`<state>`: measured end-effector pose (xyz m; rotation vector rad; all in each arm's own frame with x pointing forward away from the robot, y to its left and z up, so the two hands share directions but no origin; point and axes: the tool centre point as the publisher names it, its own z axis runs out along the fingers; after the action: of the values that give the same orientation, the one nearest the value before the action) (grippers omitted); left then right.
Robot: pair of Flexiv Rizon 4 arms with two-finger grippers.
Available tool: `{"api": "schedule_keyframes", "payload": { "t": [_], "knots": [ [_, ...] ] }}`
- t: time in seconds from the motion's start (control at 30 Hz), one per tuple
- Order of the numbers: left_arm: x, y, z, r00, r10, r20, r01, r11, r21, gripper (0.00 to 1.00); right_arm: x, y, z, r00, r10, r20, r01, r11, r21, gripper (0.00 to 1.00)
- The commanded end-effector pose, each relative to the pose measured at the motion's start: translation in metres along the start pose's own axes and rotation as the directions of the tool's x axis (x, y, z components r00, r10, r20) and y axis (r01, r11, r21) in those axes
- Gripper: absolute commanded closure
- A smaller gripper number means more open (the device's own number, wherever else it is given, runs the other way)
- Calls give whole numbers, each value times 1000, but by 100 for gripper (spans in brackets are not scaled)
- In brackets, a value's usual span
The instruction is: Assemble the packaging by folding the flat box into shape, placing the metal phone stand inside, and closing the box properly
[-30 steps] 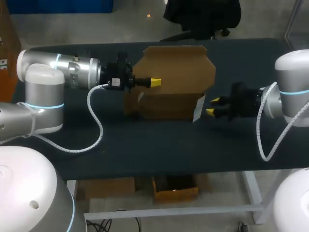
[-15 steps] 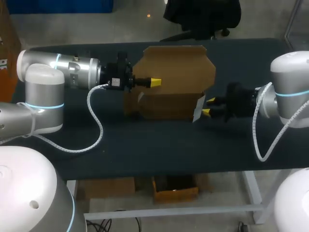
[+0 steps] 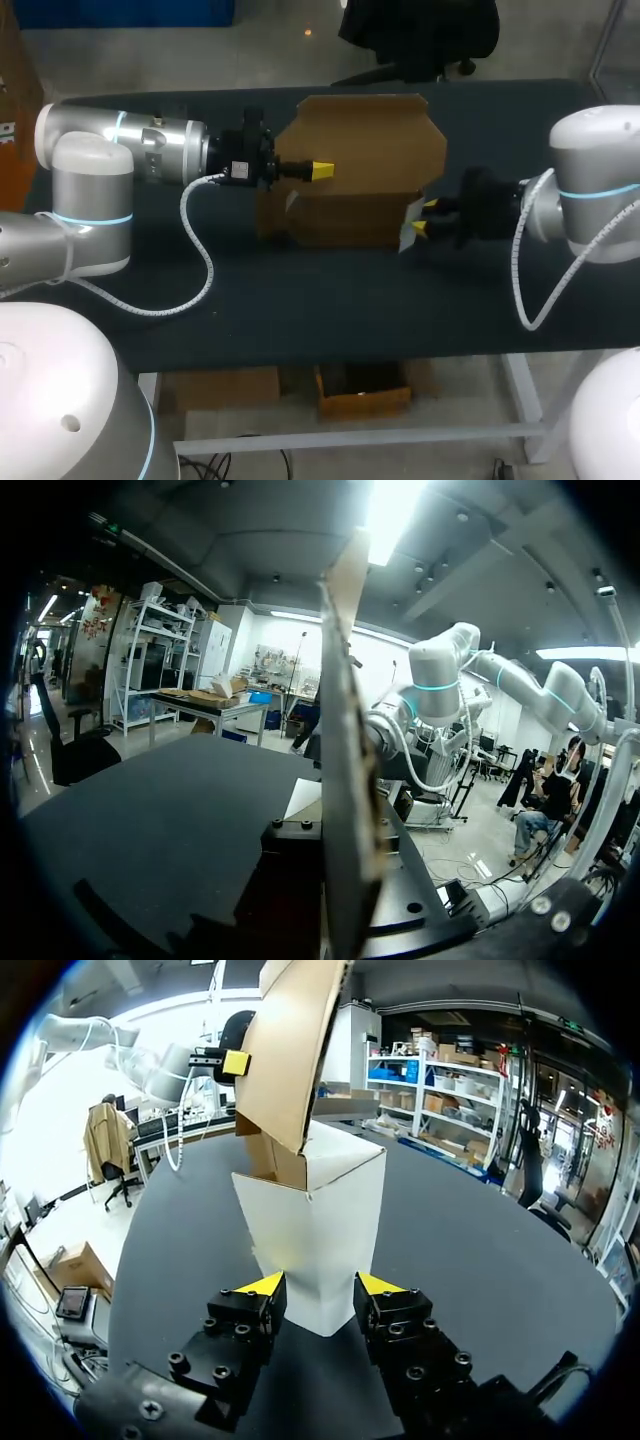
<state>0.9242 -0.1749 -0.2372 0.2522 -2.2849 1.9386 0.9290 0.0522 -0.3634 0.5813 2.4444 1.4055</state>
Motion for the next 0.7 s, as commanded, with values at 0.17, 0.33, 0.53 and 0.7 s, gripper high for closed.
{"api": "schedule_keyframes", "payload": {
  "t": [0.17, 0.33, 0.53, 0.7],
  "knots": [
    [-1, 3, 1, 1000, 0, -2, 0, 1000, 1, 100, 5, 1, 7, 1000, 16, 19, -15, 1000, -27, 58],
    [-1, 3, 1, 1000, 0, -2, 0, 1000, 1, 100, 8, 4, 9, 998, 37, 41, -36, 998, -43, 58],
    [-1, 3, 1, 1000, 0, -2, 0, 1000, 1, 100, 8, 8, 10, 995, 69, 78, -65, 996, -61, 58],
    [-1, 3, 1, 1000, 0, -2, 0, 1000, 1, 100, 9, 9, 13, 991, 94, 97, -87, 993, -74, 58]
  ]
}}
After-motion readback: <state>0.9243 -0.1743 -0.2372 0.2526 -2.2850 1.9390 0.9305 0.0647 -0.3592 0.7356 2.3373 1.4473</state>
